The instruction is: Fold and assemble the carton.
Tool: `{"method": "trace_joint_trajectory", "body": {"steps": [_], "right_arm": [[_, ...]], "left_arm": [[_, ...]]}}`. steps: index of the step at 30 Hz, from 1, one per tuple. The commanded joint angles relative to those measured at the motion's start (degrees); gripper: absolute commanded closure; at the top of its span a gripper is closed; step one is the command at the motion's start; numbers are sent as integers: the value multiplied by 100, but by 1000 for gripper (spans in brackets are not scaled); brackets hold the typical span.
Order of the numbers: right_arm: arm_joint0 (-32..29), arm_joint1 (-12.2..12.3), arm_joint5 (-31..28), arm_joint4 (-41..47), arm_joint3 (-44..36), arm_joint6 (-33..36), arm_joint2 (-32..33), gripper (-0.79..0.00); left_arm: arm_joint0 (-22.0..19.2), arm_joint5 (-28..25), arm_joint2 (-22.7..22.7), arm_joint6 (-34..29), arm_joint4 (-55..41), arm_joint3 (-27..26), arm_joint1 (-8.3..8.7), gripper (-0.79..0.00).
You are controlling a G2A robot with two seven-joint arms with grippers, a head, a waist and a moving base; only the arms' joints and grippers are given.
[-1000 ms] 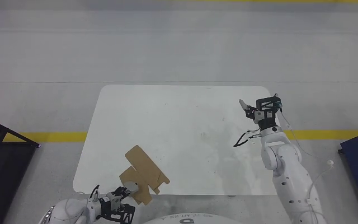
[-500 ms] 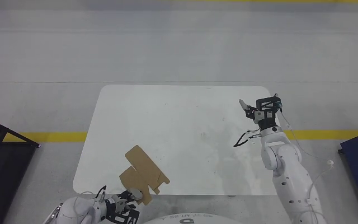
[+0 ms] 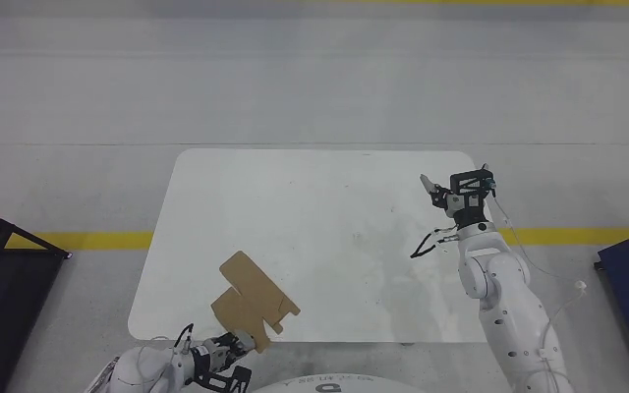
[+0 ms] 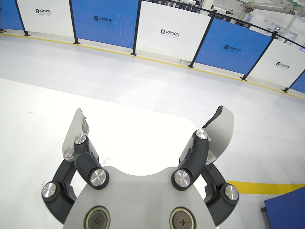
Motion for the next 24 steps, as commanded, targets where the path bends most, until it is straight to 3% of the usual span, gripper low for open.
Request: {"method": "trace_joint_trajectory", "body": {"steps": [1,4,8,13,18,24], "right_arm": [[0,0,0,0,0,0,0,-785],[0,0,0,0,0,0,0,-785],[0,0,0,0,0,0,0,-785],[0,0,0,0,0,0,0,-785],[0,0,0,0,0,0,0,-785],[0,0,0,0,0,0,0,-785]], "left_arm": [[251,437,-131,-147,-142,-105,8,-120],[619,931,-366,-134,-343,-263,35,0],[1083,1509,-804,1,-644,-511,77,0],[1083,2044,-1068,-132,-1232,-563,63,0],[1083,1699,-1622,-114,-1831,-1048,80,0],[719,630,-2339,-44,-3208,-1625,108,0]]}}
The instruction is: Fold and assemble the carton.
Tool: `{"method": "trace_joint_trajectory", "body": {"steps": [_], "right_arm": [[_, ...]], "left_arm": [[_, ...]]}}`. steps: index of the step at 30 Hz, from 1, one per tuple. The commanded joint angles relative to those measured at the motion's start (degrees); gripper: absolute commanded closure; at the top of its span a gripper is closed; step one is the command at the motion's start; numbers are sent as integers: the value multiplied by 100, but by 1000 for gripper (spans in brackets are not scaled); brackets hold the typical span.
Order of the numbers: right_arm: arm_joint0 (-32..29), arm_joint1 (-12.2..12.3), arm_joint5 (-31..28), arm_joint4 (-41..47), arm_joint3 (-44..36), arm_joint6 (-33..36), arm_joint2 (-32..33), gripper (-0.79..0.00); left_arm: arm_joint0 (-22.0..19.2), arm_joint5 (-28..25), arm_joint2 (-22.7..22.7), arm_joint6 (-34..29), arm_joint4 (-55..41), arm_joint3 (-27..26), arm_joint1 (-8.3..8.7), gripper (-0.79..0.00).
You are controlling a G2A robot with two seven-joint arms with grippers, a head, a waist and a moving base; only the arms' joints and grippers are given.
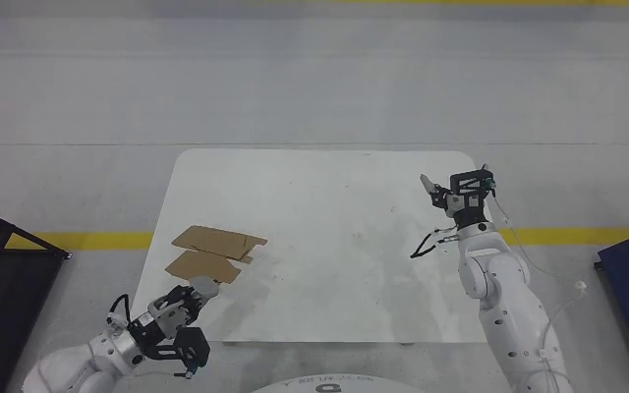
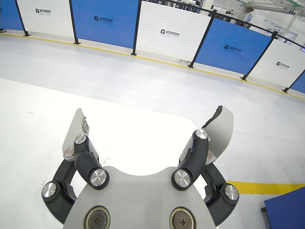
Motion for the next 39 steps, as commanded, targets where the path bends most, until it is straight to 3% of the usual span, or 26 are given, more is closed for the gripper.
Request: {"method": "trace_joint_trajectory", "body": {"steps": [1,6,10,11,19,21,25,30,33,37,39], "right_arm": [[27,12,-206,-100,16,31,-26,-785],[716,71,-1486,-62,351,506,-134,-785],[1264,71,-1896,-130,705,775,-393,-785],[1310,70,-1882,-172,747,809,-412,-785],[1310,70,-1882,-172,747,809,-412,-785],[1315,71,-2004,-182,733,819,-469,-785],[1822,71,-2802,-126,1015,1162,-833,-785],[2551,30,-3330,-146,1611,1541,-1336,-785],[2872,16,-4033,41,1919,1466,-1593,-785],[3380,48,-5742,716,2582,1402,-1741,-785],[3558,86,-5800,1027,2757,1434,-1971,-785]], "left_arm": [[-290,-565,-173,62,-485,-123,23,0],[-1387,-2264,-103,-45,-1529,-184,104,0],[-2657,-3405,482,-436,-2322,411,143,0],[-2984,-3406,627,-775,-2432,641,130,0],[-2984,-3406,627,-775,-2432,641,130,0],[-3020,-3204,662,-859,-2755,811,103,0],[-3502,-3601,783,-799,-3818,1229,82,0],[-4328,-4383,999,-898,-5131,1820,90,0],[-4694,-4383,1542,-1083,-5643,1999,169,0],[-5226,-4383,2203,-1328,-6070,2260,312,0],[-5429,-4383,2436,-1380,-6193,2419,370,0]]}}
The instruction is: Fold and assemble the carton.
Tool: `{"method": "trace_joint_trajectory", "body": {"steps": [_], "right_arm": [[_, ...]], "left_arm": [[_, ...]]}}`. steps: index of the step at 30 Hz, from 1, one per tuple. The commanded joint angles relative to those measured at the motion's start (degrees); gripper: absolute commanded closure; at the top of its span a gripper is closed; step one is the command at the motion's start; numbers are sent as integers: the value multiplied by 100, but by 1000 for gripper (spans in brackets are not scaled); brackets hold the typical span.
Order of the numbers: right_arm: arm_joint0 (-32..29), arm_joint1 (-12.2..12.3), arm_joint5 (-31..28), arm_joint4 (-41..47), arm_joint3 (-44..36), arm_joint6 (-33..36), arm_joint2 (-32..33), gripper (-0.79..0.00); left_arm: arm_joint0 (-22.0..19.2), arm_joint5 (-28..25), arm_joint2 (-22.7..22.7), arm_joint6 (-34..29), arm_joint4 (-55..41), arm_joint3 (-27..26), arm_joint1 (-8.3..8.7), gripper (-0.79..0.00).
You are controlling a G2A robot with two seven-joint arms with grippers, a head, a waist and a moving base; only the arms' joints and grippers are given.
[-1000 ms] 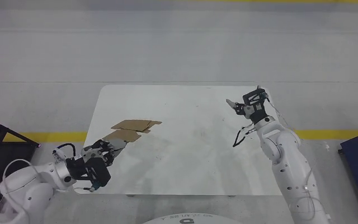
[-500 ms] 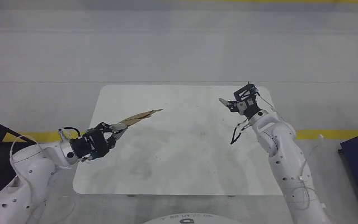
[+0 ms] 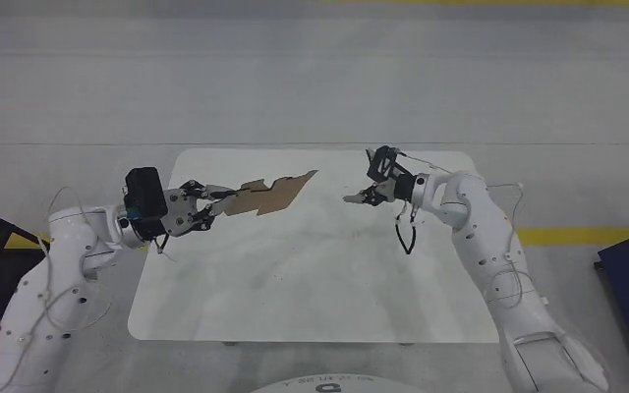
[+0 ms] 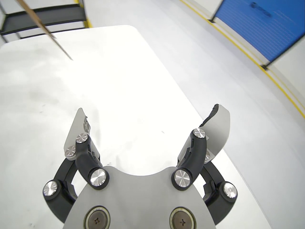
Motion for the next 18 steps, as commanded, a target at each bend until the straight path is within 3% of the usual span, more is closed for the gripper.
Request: {"method": "trace_joint_trajectory", "body": {"steps": [1,7,9,11,15,18], "right_arm": [[165,55,-100,310,100,67,-290,-785],[596,424,-100,1395,147,171,-1304,-727],[745,540,-100,1807,138,83,-1649,-640],[907,657,-100,2130,104,2,-2010,-622],[1260,918,-100,2616,51,-208,-2736,-468],[1527,1113,-100,2816,13,-474,-3251,-413]], "left_arm": [[-189,-1,243,-4,-126,148,54,0],[-522,-1,710,219,-220,340,200,0],[-608,-1,854,299,-156,343,243,0],[-676,-1,980,370,-90,369,278,0],[-791,-1,1161,570,-27,470,332,0],[-872,-1,1276,679,30,555,358,0]]}}
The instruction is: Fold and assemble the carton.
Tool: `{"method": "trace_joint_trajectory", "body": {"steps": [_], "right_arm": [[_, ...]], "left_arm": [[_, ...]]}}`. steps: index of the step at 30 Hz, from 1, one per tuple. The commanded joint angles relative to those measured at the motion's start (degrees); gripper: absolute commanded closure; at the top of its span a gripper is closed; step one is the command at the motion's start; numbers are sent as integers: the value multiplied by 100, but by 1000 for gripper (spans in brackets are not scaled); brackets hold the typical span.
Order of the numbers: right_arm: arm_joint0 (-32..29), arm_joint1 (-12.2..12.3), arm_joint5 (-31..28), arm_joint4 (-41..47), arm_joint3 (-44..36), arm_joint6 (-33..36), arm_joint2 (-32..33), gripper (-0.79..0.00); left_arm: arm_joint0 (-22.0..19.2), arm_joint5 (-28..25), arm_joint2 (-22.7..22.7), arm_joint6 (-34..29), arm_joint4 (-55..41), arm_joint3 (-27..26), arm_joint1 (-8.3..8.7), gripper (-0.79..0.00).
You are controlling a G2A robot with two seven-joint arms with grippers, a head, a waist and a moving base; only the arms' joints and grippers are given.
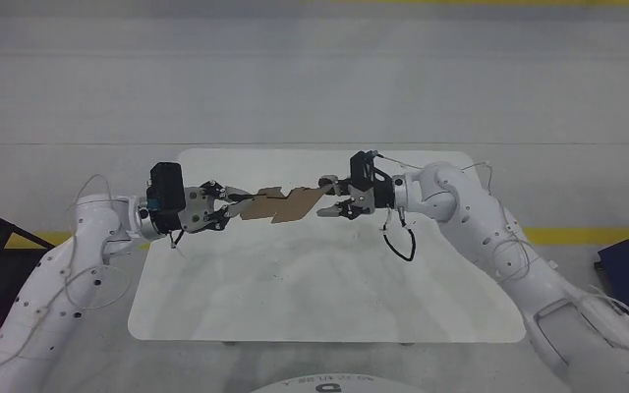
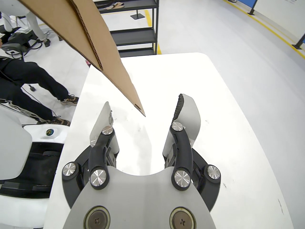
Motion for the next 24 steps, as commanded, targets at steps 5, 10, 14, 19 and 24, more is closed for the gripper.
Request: {"method": "trace_joint_trajectory", "body": {"steps": [5,10,14,19,24], "right_arm": [[212,142,0,107,0,-260,-413,-280],[212,142,0,107,0,-260,-413,-102],[212,142,0,107,0,-260,-413,-234],[251,163,0,188,64,-361,-433,-502],[369,224,0,269,339,-520,-475,-785]], "left_arm": [[-61,0,91,78,42,49,16,0],[-61,0,91,78,42,49,16,0],[-61,0,91,78,42,49,16,0],[-32,0,185,96,31,25,14,0],[-201,0,419,-71,86,246,47,0]]}}
